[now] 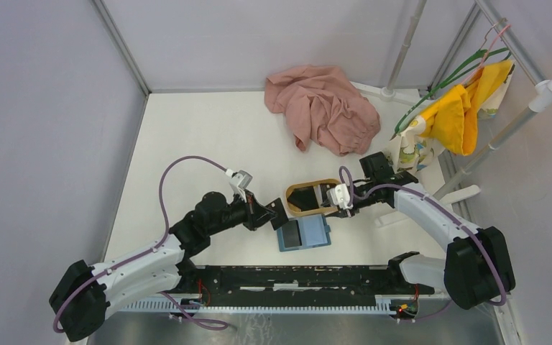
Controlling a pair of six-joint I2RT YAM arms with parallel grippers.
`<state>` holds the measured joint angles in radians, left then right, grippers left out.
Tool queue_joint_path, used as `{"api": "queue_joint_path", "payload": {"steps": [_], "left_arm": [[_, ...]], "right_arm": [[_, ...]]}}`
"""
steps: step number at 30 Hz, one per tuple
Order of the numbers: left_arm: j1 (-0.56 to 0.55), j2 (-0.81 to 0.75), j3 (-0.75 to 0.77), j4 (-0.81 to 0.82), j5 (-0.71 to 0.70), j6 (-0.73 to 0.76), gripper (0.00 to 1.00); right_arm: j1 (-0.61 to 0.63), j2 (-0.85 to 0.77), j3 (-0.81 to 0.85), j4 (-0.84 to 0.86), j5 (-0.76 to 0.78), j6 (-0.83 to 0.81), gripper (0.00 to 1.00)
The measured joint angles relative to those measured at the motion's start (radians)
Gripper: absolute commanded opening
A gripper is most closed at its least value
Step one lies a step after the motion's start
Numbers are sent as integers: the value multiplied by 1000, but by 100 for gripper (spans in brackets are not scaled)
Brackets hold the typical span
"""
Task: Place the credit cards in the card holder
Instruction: Insert the credit card into the card holder.
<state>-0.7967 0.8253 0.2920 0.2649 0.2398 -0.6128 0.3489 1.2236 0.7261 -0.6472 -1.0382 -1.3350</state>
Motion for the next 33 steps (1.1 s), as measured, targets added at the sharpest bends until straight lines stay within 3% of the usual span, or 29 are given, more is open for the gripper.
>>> {"api": "queue_joint_path", "payload": {"steps": [5, 12, 19, 23, 28, 33], "left_arm": [[0, -19, -7, -18, 3, 2, 2], [0, -85, -74, -16, -1, 1, 2], [0, -110, -138, 1, -2, -13, 2], [0, -112, -161, 33, -1, -34, 2], [0, -98, -190, 109, 6, -76, 2], [0, -11, -214, 219, 31, -134, 2]], "right_arm": [[11, 11, -27, -61, 9, -169, 30], [99, 23, -45, 3, 96, -140, 20], [191, 72, -58, 103, 211, -37, 7], [261, 116, -71, 193, 289, 71, 4], [312, 160, -80, 346, 419, 248, 4], [321, 158, -122, 530, 565, 436, 10]]}}
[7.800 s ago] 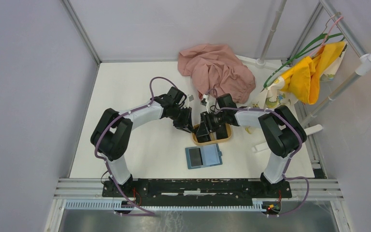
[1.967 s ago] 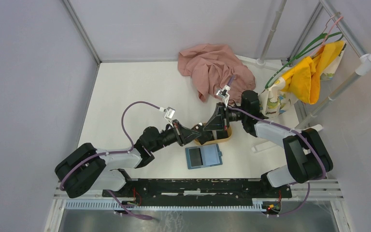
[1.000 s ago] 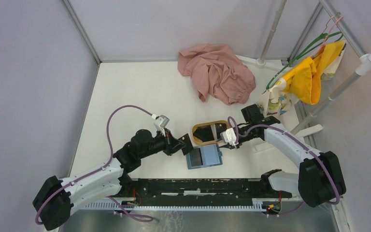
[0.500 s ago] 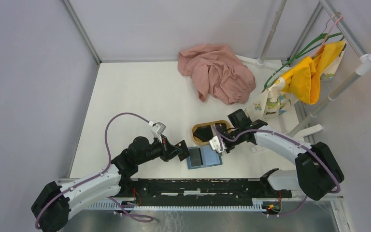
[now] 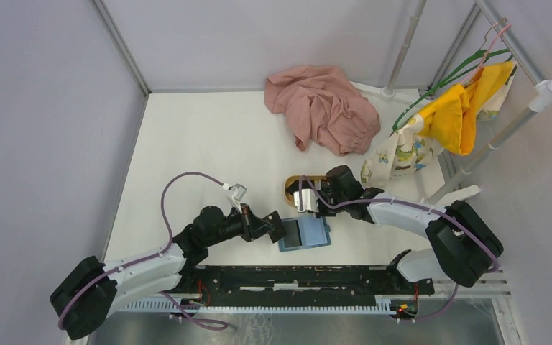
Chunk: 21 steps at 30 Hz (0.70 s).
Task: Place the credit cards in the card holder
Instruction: Insert the credit card into the card holder.
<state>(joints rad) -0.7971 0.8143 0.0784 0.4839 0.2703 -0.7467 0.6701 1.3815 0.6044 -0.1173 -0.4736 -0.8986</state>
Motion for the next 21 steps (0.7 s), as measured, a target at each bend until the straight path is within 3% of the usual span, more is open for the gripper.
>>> {"api": "queue_joint_path", "payload": {"steps": [6, 11, 14, 18, 21], "left_arm": [[-7, 141, -2, 121, 16, -82, 2], [-50, 204, -1, 182, -23, -134, 2], [-89, 220, 8, 193, -58, -155, 2], [-122, 267, 26, 222, -86, -185, 2], [-126, 320, 27, 254, -89, -205, 2]], "right_arm": [[1, -1, -35, 158, 173, 148, 18], [-6, -34, -32, 154, 137, 127, 19], [-32, -72, -7, 31, 7, 14, 25], [-88, -162, 18, -224, -209, -288, 52], [-101, -209, -1, -341, -301, -451, 53]]}}
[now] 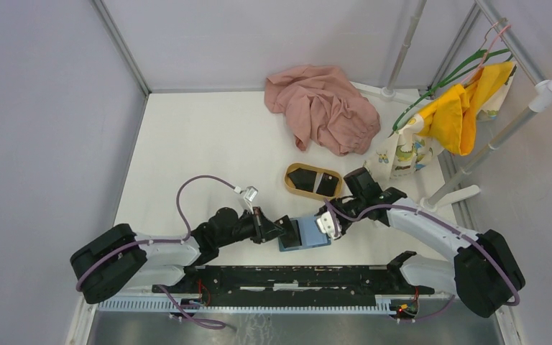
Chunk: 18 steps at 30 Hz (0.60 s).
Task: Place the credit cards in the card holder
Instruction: Insert the credit card into the card holder.
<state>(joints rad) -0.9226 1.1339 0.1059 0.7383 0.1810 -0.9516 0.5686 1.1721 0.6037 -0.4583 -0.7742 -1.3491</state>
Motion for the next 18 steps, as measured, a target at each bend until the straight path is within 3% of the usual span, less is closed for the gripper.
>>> {"api": "queue_joint_path", "payload": {"steps": [4, 18], "left_arm": [[-1, 92, 9, 51, 4, -23, 2], [-1, 265, 65, 163, 13, -47, 2]], "right_arm": [[16, 4, -35, -85, -51, -104, 53], [73, 82, -35, -90, 38, -114, 48]]}}
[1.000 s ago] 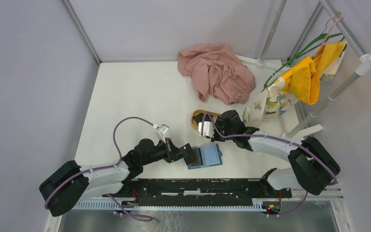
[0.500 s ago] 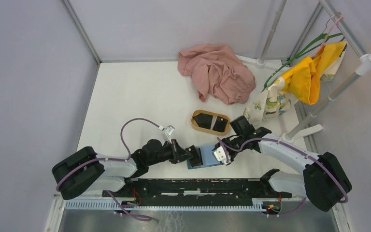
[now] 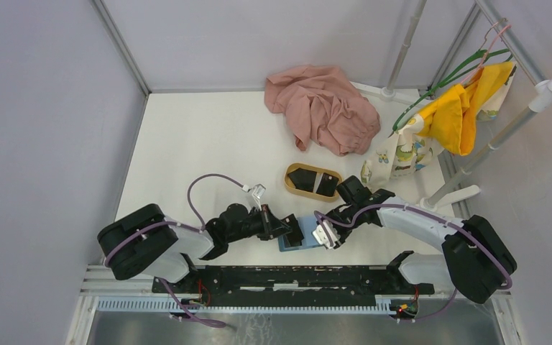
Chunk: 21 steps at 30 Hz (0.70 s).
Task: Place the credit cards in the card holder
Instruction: Insert the credit card into the card holder.
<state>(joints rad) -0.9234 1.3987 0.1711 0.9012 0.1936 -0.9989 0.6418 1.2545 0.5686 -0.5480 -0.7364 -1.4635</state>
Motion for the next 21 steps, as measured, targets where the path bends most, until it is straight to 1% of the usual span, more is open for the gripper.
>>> {"api": "queue_joint_path", "payload": {"steps": [5, 13, 21], "left_arm": [[0, 60, 0, 24, 0, -1, 2], [1, 101, 4, 60, 2, -8, 2], [1, 191, 11, 151, 29, -35, 2]], "right_arm": [[5, 23, 0, -4, 39, 0, 47], [11, 41, 2, -12, 67, 0, 45], [13, 47, 5, -14, 69, 0, 44]]}}
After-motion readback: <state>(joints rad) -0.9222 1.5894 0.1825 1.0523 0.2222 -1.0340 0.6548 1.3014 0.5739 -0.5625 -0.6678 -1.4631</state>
